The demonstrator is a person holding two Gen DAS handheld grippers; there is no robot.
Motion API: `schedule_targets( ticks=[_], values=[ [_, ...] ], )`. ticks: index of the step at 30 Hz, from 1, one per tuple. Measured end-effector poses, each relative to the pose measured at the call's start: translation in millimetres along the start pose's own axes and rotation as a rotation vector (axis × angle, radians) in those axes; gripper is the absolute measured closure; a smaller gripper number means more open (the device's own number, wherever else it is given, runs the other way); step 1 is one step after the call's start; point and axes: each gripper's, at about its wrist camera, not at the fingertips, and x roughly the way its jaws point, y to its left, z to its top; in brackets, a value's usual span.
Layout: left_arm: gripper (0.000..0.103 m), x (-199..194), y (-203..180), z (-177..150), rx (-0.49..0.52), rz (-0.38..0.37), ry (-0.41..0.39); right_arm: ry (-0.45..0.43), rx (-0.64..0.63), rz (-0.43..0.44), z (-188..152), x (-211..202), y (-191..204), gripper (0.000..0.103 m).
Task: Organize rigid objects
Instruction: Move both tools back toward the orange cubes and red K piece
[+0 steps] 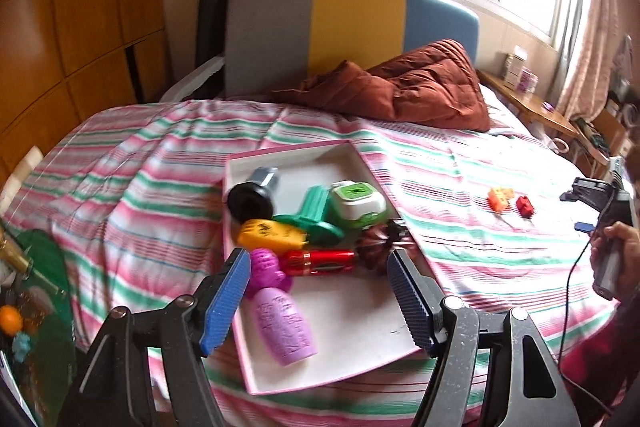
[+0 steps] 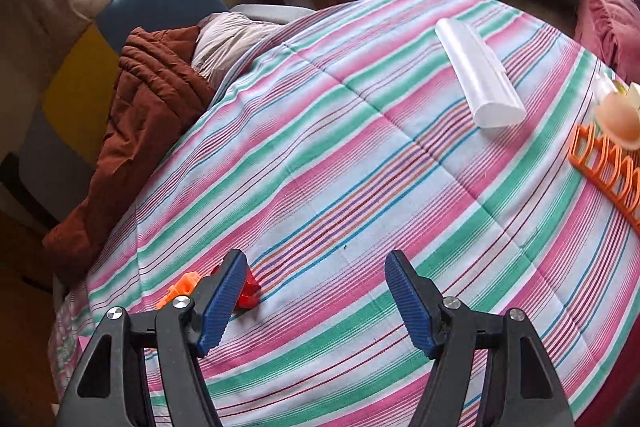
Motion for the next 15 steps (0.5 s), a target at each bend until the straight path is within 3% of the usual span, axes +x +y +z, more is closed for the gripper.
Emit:
schedule_targets(
  ticks=[5, 15],
  values=[
    [0.031, 7.5, -40.4, 6.8, 0.073, -0.072, 0.018, 0.046, -0.034, -0.002, -9.7, 6.7, 10.2, 0.030],
    [0.031, 28.2, -111.9, 11.9, 0.203, -0.192, 0.054, 0.043, -0.099, -0.019, -11.5, 8.3, 21.1, 0.030]
  ],
)
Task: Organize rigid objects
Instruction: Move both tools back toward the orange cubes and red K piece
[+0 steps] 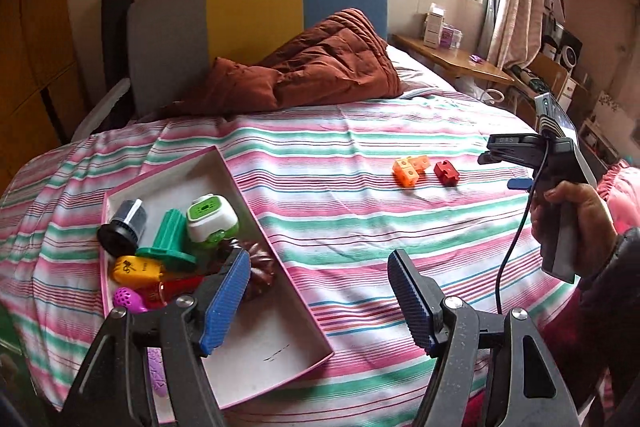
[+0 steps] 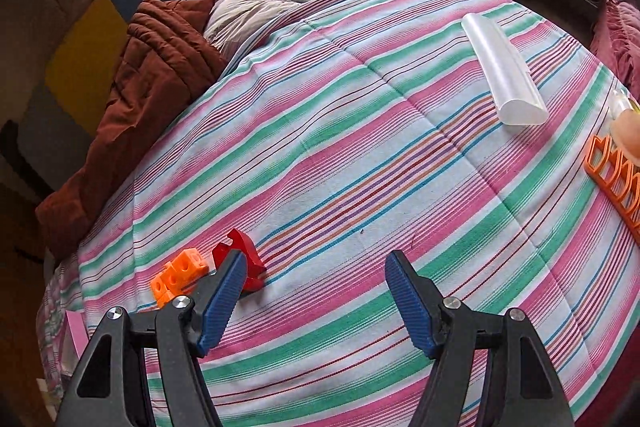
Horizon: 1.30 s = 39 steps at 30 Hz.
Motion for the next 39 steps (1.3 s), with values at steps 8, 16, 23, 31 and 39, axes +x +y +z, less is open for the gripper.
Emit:
schedule_targets(
  ticks=[8, 16, 23, 31, 39],
  values=[
    [0.031, 29.0, -15.9, 2.2, 0.026, -0.019, 0.060, 0.016, -0.049, 0.002, 0.7, 4.8, 9.8, 0.030],
    [0.031, 52.2, -25.0, 7.0, 0.030, -0.027, 0.100, 0.014, -0.051, 0.001, 0.3, 3.7, 9.6, 0.030],
    [0.031, 74.0, -42.4, 15.1, 0.064, -0.036, 0.119, 0.022, -0.037, 0.007, 0.3, 4.8, 9.8, 0.030],
    [0.031, 100.6, -48.9, 28.7, 0.085, -0.046, 0.148, -0.009, -0.011, 0.013, 0.1, -3.7, 9.9, 0.030],
    [0.031, 130.7, -60.4, 52.4, 0.129, -0.073, 0.164, 0.003, 0.077, 0.046, 3.6, -3.3, -4.6, 0.030]
  ],
)
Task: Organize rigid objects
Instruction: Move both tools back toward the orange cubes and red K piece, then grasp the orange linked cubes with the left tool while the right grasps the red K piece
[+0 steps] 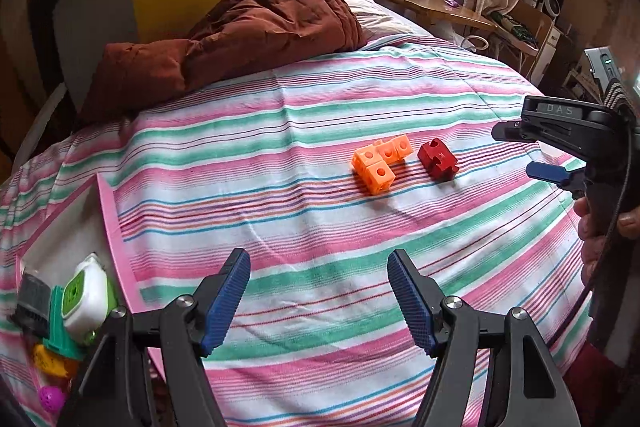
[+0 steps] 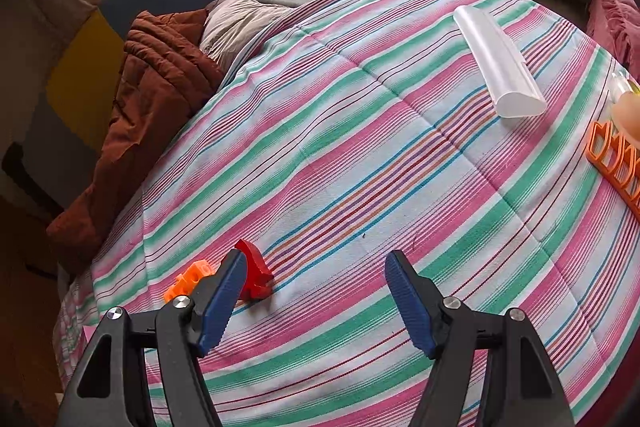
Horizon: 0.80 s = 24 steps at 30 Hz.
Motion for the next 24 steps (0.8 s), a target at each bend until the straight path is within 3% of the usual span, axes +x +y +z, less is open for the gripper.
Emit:
schedule_targets(
  ticks=[12, 24],
  values=[
    [0.031, 55.3, -27.7, 41.1, 0.126, -0.044, 0.036, 0.030, 0.014, 0.044, -0.8, 3.2, 1.1, 0.030],
    [0.031, 104.1, -44.5, 65.9, 0.229, 0.005, 0.039, 0.054, -0.015, 0.077, -1.1, 7.9, 7.2, 0.029]
  ],
)
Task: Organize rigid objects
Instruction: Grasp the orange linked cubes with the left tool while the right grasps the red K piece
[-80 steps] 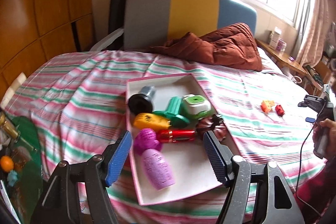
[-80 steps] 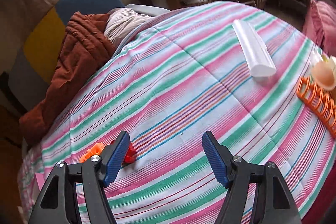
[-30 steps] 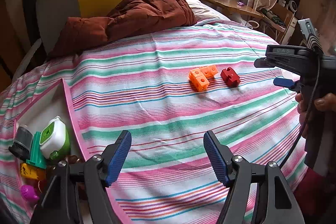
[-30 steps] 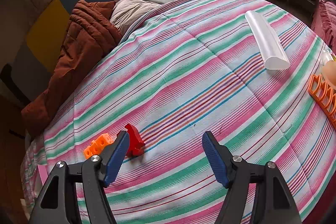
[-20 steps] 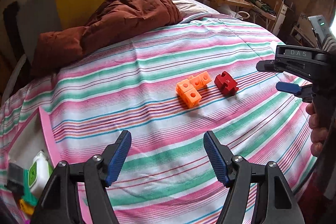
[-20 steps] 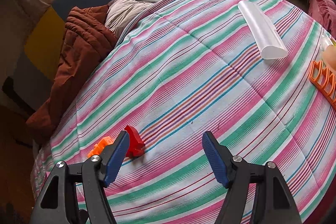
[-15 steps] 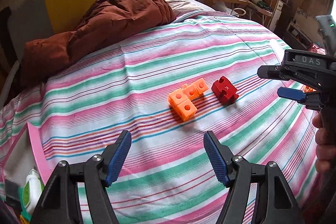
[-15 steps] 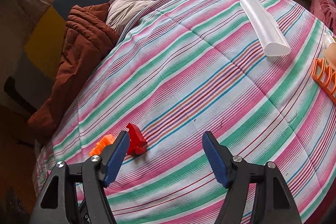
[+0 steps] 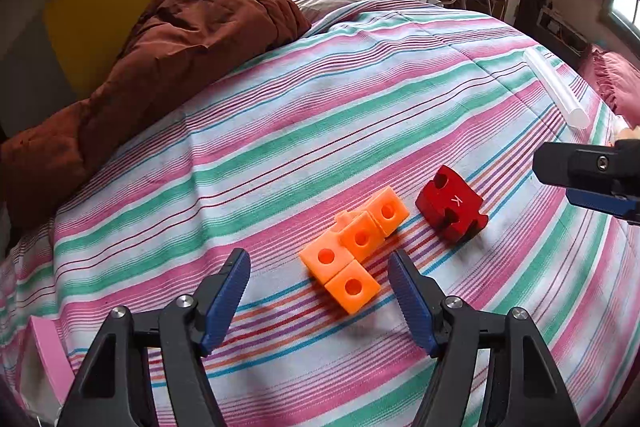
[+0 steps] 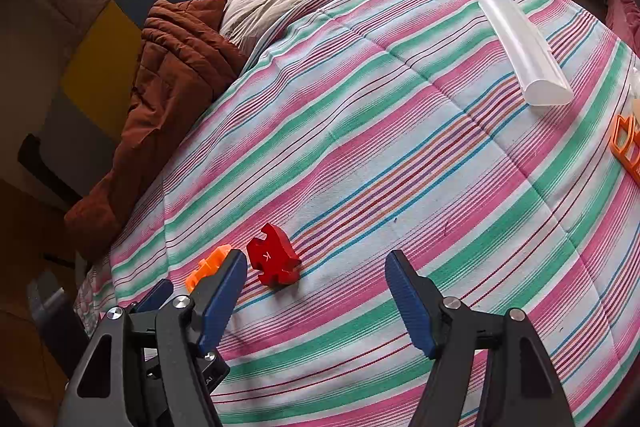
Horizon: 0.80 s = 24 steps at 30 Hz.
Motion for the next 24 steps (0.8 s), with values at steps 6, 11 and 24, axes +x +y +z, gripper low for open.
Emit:
schedule_targets(
  ticks=[6, 11, 24],
  values=[
    [0.045, 13.9, 14.7, 3.5, -0.114, -0.040, -0.008, 0.006, 0.003, 0.000, 0.1, 1.4, -0.5, 0.029],
    [0.062, 4.3, 10.5, -9.1, -0.101, -0.040, -0.022, 0.011, -0.003, -0.016, -0.3, 3.6, -0.7, 0.029],
    [0.062, -57.9, -2.6, -104.8, -0.229, -0.021, -0.057, 0.032, 0.087, -0.022, 1.7, 6.4, -21.8, 0.031]
  ],
)
